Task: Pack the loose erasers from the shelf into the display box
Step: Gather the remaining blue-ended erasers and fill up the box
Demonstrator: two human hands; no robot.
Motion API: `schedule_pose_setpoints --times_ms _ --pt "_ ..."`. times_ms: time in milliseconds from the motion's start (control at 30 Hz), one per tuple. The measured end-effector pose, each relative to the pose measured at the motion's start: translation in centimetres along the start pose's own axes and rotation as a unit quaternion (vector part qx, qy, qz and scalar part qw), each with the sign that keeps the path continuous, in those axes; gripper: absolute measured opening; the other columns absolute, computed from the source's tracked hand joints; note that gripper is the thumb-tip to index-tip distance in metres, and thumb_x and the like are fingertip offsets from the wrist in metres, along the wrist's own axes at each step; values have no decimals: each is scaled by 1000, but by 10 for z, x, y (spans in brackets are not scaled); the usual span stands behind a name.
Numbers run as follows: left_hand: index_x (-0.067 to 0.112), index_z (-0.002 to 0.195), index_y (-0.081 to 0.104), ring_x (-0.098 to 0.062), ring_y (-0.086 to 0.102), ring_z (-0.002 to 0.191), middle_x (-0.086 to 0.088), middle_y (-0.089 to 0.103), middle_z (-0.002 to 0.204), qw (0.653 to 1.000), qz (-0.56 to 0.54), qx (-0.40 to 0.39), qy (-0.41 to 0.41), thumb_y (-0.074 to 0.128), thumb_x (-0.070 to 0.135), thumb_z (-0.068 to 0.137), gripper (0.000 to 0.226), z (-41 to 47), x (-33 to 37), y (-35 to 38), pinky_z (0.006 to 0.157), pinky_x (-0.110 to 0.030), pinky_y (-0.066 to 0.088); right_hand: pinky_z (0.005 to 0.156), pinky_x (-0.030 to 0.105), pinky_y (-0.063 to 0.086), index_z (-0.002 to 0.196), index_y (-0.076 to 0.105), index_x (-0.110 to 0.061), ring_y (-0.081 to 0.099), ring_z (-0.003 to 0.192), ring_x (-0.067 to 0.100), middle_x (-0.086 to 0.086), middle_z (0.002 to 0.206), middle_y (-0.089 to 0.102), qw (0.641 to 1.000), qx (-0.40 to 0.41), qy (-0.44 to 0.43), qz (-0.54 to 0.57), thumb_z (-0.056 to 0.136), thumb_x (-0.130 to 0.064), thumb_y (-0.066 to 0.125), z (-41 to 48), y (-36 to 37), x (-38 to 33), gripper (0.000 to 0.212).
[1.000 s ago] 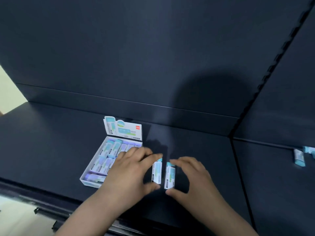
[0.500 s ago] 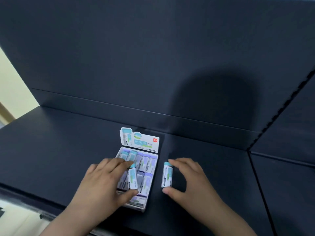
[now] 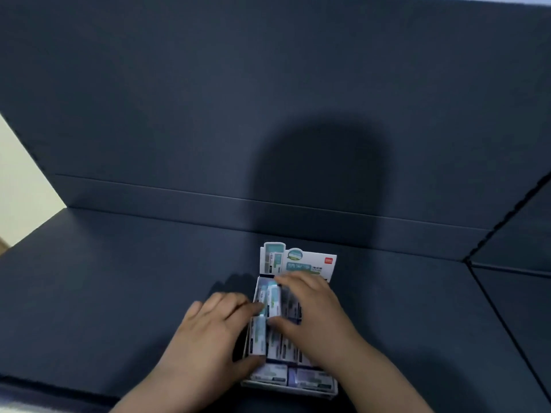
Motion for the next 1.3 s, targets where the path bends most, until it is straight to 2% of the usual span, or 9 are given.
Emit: schedule_pose_setpoints --times_ms 233,367,433,600,767,967,1033,1133,1300 --pt "35 104 64 -2 59 92 20 59 100 999 -15 -17 32 60 74 47 68 3 -2 -1 71 -21 44 99 19 18 132 35 -41 23 122 -1 -25 132 36 998 3 44 -53 72 -56 62 -26 -1 7 67" --pt "37 134 42 -4 39 119 20 43 126 996 -66 -52 13 58 72 61 82 2 -6 7 90 -24 28 97 22 18 133 32 -43 22 124 0 -26 135 34 995 -29 56 -75 72 -63 59 -39 6 3 70" --pt "39 139 32 -2 32 122 22 37 130 997 -75 -29 15 52 72 67 82 1 -7 7 89 -21 23 94 22 17 133 31 -43 21 125 -1 -27 136 32 995 -1 58 -81 73 -65 54 -44 5 1 68" --pt "26 124 57 -14 54 105 9 58 113 996 -66 47 34 64 50 77 53 6 17 -14 82 -29 38 88 18 17 130 40 -41 28 122 -4 -27 131 36 990 101 79 -66 80 -63 46 -72 -15 11 55" --pt "22 110 66 -17 63 88 7 65 96 989 -19 88 114 77 38 67 47 24 76 -23 70 -35 51 101 28 30 126 51 -31 40 123 8 -13 131 48 974 167 136 -75 82 -48 57 -105 -54 37 48" --pt "21 111 66 -19 63 84 3 66 92 982 37 86 162 76 46 65 53 47 155 -10 71 -36 51 104 28 28 128 48 -33 35 124 4 -16 133 43 968 171 169 -78 77 -62 44 -155 -98 82 58" --pt "22 119 61 -20 60 93 3 65 99 983 44 69 164 69 49 72 55 56 188 0 77 -38 47 100 26 26 128 48 -34 34 123 3 -16 133 43 964 176 179 -84 77 -63 43 -177 -117 105 59" --pt "27 140 33 -19 42 118 5 49 126 986 25 56 156 42 53 88 58 71 243 20 96 -37 29 97 27 26 128 48 -35 34 123 5 -17 133 42 959 172 201 -102 78 -59 49 -214 -154 147 55" --pt "30 142 27 -16 38 121 8 45 131 988 8 58 142 34 54 90 58 93 348 46 98 -35 25 103 32 30 127 50 -31 38 123 10 -12 132 46 956 152 228 -105 80 -51 58 -285 -220 218 52"
Point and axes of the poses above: each hand's wrist, its own z-axis towards the middle knuckle, its own y-axis out of the palm, x = y × z, the point moved 5 cm from there along z, towards the middle knuckle
